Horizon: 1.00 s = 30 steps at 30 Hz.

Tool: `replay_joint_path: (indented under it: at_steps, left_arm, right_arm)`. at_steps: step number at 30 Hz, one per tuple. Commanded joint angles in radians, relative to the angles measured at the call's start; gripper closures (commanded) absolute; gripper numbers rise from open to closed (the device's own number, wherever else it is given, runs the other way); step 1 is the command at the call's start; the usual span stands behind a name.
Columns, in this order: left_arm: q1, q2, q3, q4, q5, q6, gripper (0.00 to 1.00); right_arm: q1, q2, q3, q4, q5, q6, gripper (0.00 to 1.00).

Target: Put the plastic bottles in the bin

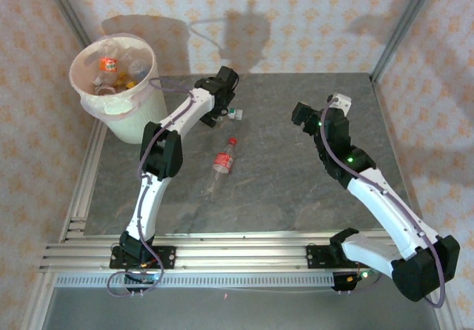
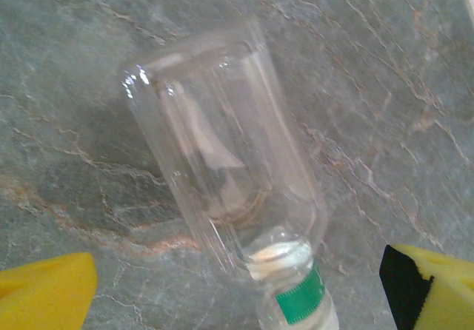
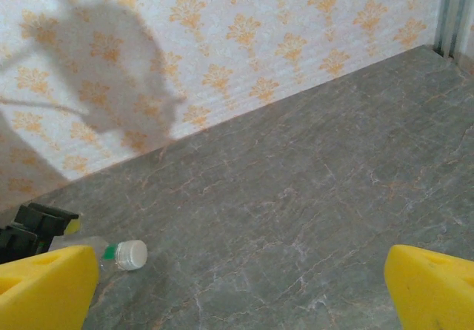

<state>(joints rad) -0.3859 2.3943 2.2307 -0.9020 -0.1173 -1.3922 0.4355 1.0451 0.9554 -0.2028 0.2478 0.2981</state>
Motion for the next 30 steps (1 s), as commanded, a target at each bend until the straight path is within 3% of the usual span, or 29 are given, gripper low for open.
replay_joint_path:
  at_steps: [1,9,14,27,30]
  left_arm:
    - [0.024,0.047,0.061,-0.069,-0.073,-0.06,0.0]
    - [0.054,0.191,0.254,-0.095,-0.076,-0.018,0.0]
    - [0.065,0.222,0.279,-0.06,-0.072,0.012,0.07]
    - [0.069,0.149,0.149,-0.008,-0.001,0.141,0.47]
    - [0.067,0.115,0.117,0.025,0.011,0.181,0.5]
  right_arm:
    - [-0.001,-0.023,-0.011,-0.028,0.033,-0.029,0.01]
    - [-0.002,-0.03,-0.006,-0.045,0.047,-0.05,0.01]
    - [-0.002,-0.033,-0.004,-0.053,0.051,-0.055,0.01]
    - [-0.002,-0.031,-0.006,-0.047,0.045,-0.049,0.01]
    - [-0.002,-0.033,-0.007,-0.05,0.047,-0.048,0.01]
